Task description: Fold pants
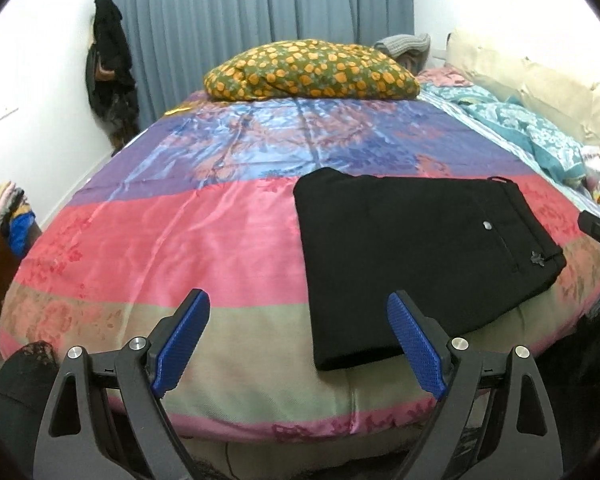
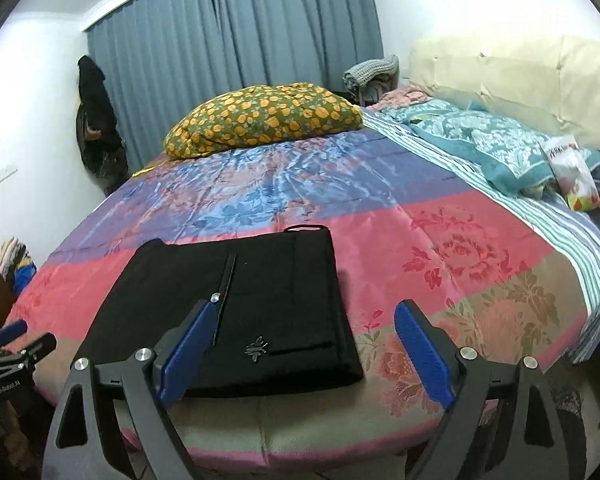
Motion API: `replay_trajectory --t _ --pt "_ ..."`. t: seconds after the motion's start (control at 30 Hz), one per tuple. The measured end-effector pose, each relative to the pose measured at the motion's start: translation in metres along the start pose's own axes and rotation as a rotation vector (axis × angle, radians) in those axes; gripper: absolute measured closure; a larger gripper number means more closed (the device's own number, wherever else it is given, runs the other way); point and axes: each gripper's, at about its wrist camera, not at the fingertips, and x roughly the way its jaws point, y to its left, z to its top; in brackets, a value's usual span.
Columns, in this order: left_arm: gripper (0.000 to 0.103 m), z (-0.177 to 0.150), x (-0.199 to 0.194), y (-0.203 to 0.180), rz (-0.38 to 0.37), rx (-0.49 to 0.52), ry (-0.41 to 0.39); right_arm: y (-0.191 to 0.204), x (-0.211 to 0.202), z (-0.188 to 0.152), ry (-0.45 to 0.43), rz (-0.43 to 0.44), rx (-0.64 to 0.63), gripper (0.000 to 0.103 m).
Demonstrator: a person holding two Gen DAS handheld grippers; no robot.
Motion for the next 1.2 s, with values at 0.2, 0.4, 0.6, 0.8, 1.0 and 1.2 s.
replay_trajectory --t 0.2,0.4,0.6,0.8,1.0,1.2 --pt "0.011 -0.001 0.001 0.000 0.000 0.006 0.011 0.001 0.002 -0.002 0.009 0.002 -0.001 0.013" --pt "0.011 -0.002 0.005 0.000 0.000 0.002 0.018 -0.002 0.006 -0.003 0.021 -0.001 0.014 0.013" --pt "0.011 -0.001 0.006 -0.003 0.004 0.009 0.025 -0.005 0.009 -0.002 0.019 0.000 0.024 0.013" --pt "0.011 -0.003 0.007 -0.002 -0.008 0.002 0.036 -0.010 0.008 -0.003 0.018 0.006 0.046 0.012" --pt "0.011 -0.003 0.015 -0.001 -0.029 -0.017 0.069 -0.014 0.013 -0.005 0.036 0.013 0.063 0.013" --pt "0.011 -0.003 0.024 0.005 -0.040 -0.037 0.101 -0.015 0.022 -0.008 0.071 0.036 0.074 0.013"
